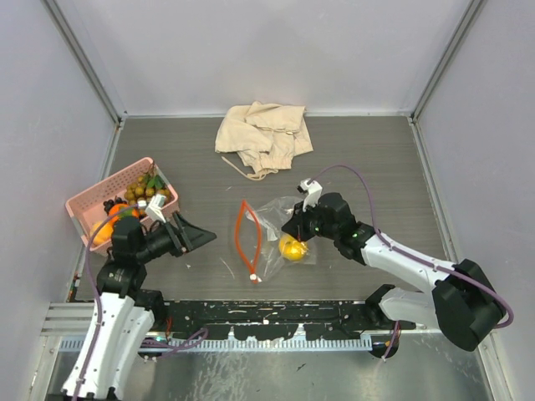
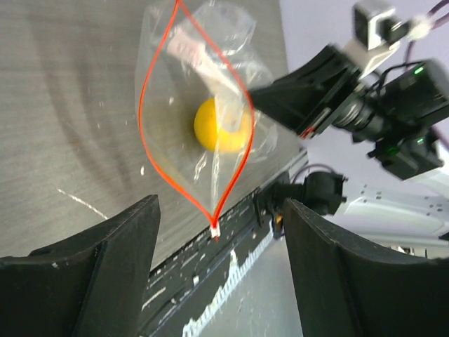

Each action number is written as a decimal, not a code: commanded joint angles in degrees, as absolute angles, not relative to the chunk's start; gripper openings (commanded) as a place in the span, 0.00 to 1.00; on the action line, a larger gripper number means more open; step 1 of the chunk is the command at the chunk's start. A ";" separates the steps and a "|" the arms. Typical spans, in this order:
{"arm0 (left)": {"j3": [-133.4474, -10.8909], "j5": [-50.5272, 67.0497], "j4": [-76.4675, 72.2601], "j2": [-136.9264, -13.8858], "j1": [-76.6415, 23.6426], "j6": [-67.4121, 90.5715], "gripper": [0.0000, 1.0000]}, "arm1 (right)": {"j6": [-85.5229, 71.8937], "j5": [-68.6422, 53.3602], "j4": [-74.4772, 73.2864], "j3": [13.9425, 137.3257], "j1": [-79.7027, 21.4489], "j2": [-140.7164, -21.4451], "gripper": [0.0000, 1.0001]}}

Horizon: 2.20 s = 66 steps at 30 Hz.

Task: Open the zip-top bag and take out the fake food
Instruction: Pick up the fake fruit from the zipper food storage bag.

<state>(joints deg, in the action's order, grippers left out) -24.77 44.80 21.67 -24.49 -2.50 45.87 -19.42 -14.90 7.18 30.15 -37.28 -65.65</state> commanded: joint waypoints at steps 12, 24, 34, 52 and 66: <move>-22.82 15.64 15.41 -31.32 -34.89 50.56 0.67 | -14.71 -16.26 4.76 30.41 -37.02 -60.81 0.18; -19.64 6.87 9.40 -33.54 -42.05 52.68 0.60 | -12.40 -13.66 -4.40 34.77 -37.08 -54.60 0.55; -22.02 9.67 3.66 -42.08 -42.14 50.01 0.56 | -23.17 -3.83 -10.60 30.93 -37.00 -42.33 0.55; -28.24 12.89 -11.36 -63.89 -45.15 47.07 0.39 | -40.76 2.04 -23.17 25.71 -36.99 -31.83 0.36; -29.92 14.53 -21.54 -77.40 -49.59 48.24 0.46 | -37.80 6.40 -18.15 21.03 -36.92 -34.39 0.47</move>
